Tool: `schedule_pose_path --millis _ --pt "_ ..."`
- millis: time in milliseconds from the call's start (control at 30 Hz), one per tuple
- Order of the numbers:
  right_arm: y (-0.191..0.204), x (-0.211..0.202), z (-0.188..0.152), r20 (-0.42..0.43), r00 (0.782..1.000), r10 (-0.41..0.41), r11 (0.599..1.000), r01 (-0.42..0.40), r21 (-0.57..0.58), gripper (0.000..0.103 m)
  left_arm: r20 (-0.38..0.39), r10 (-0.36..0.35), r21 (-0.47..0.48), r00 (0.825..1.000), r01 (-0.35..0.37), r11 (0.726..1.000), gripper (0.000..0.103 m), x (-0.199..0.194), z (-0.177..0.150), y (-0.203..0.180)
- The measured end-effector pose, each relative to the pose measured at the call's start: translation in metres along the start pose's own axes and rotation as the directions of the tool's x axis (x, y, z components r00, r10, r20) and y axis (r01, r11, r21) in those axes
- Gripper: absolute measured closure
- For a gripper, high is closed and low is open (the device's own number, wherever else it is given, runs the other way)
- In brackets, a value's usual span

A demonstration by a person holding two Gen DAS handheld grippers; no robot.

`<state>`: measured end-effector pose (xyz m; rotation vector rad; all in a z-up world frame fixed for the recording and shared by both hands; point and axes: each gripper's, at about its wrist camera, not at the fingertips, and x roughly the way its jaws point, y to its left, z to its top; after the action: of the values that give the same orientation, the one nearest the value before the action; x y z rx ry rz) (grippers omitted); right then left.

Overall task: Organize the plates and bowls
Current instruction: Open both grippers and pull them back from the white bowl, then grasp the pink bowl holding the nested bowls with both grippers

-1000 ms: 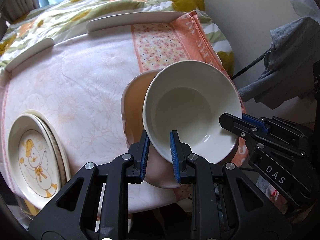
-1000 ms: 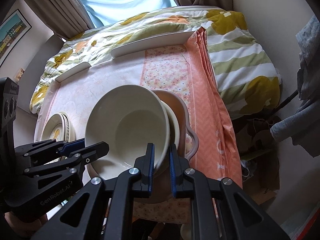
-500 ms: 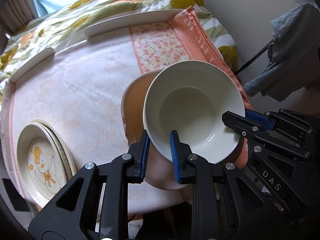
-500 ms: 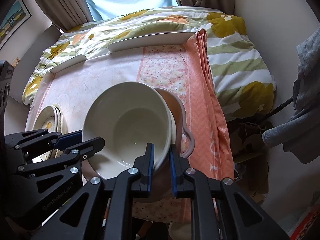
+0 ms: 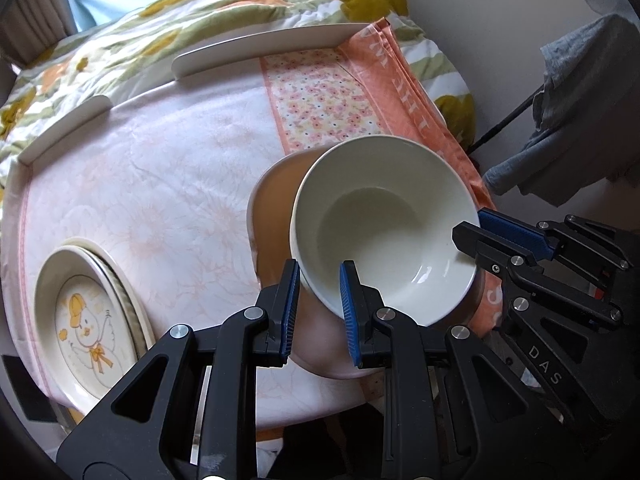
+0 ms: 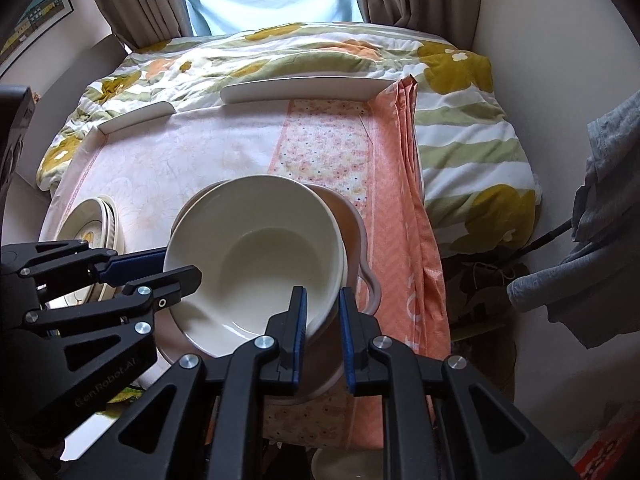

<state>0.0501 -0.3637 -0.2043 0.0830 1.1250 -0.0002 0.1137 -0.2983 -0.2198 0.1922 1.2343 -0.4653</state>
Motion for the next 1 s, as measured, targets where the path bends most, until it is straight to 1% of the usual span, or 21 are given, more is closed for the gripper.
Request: schedule_pose_path --millis 133,167,200,233,267,300,333,367,400,433,500,533,600,633,667,767,800,900,1000 --pt "-0.014 -0.025 -0.001 0.049 0.997 0.067 0.997 -0.068 0.024 0.089 0.085 0.01 -0.006 0.996 -0.009 1.0 0.085 -0.034 0.004 0.008" --pt "-0.018 -0.033 -0.001 0.065 0.995 0.078 0.997 -0.079 0.023 0.089 0.102 0.02 -0.004 0.995 -0.02 1.0 0.083 -0.043 0.005 0.011" --pt "-0.021 -0.04 -0.003 0.081 0.993 0.082 0.996 -0.084 0.023 0.087 0.113 0.033 0.0 0.993 -0.034 0.999 0.077 -0.05 0.006 0.013" --pt "-0.024 -0.048 -0.004 0.093 0.992 0.086 0.996 -0.089 0.023 0.079 0.129 0.048 0.004 0.991 -0.049 0.999 0.072 -0.058 0.006 0.016" --pt "-0.027 -0.054 -0.005 0.101 0.991 0.089 0.996 -0.091 0.022 0.072 0.15 0.064 0.006 0.987 -0.065 0.998 0.05 -0.066 0.005 0.018" --pt "-0.029 -0.06 -0.006 0.11 0.99 0.09 0.995 -0.093 0.021 0.049 0.172 0.081 0.007 0.982 -0.084 0.996 0.017 -0.073 0.003 0.021" --pt "-0.031 -0.066 -0.008 0.119 0.989 0.089 0.996 -0.092 0.018 0.02 0.197 0.101 0.011 0.975 -0.106 0.994 0.004 -0.08 0.0 0.024" --pt "-0.032 -0.072 -0.01 0.132 0.988 0.084 0.996 -0.086 0.015 0.009 0.229 0.121 0.014 0.966 -0.127 0.992 0.0 -0.086 -0.004 0.027" --pt "-0.033 -0.076 -0.012 0.146 0.986 0.077 0.997 -0.079 0.008 0.002 0.248 0.131 0.023 0.96 -0.141 0.99 0.0 -0.09 -0.007 0.028" --pt "-0.033 -0.079 -0.014 0.157 0.986 0.06 0.998 -0.06 -0.004 0.002 0.249 0.133 0.039 0.959 -0.147 0.988 0.0 -0.091 -0.01 0.03" --pt "-0.031 -0.079 -0.018 0.166 0.986 0.005 0.999 0.002 -0.043 0.002 0.22 0.119 0.069 0.968 -0.137 0.988 0.0 -0.084 -0.016 0.033" --pt "-0.029 -0.075 -0.02 0.15 0.989 -0.013 0.997 0.024 -0.074 0.002 0.198 0.106 0.079 0.975 -0.123 0.989 0.0 -0.079 -0.019 0.035" --pt "-0.029 -0.059 -0.022 0.049 0.998 -0.044 0.99 0.05 -0.13 0.002 0.155 0.084 0.095 0.984 -0.099 0.991 0.0 -0.065 -0.024 0.037" --pt "-0.03 -0.05 -0.022 0.004 0.998 -0.058 0.99 0.058 -0.132 0.002 0.133 0.08 0.104 0.988 -0.094 0.99 0.0 -0.057 -0.027 0.036" --pt "-0.033 -0.044 -0.022 -0.02 0.998 -0.052 0.992 0.049 -0.119 0.002 0.109 0.082 0.108 0.991 -0.094 0.99 0.0 -0.049 -0.028 0.037" --pt "-0.038 -0.026 -0.018 -0.067 0.998 0.002 0.998 -0.006 -0.068 0.002 0.052 0.097 0.111 0.994 -0.102 0.989 0.0 -0.027 -0.028 0.037" --pt "-0.041 -0.019 -0.018 -0.088 0.996 -0.002 0.998 -0.004 -0.067 0.002 0.038 0.101 0.115 0.994 -0.105 0.988 0.0 -0.021 -0.028 0.037" --pt "-0.034 0.001 -0.013 -0.144 0.988 -0.052 0.995 0.039 -0.095 0.002 -0.004 0.126 0.142 0.992 -0.124 0.982 0.0 -0.005 -0.028 0.034" --pt "-0.027 0.015 -0.009 -0.182 0.98 -0.075 0.99 0.052 -0.129 0.002 -0.023 0.137 0.164 0.99 -0.132 0.978 0.0 0.005 -0.027 0.03"
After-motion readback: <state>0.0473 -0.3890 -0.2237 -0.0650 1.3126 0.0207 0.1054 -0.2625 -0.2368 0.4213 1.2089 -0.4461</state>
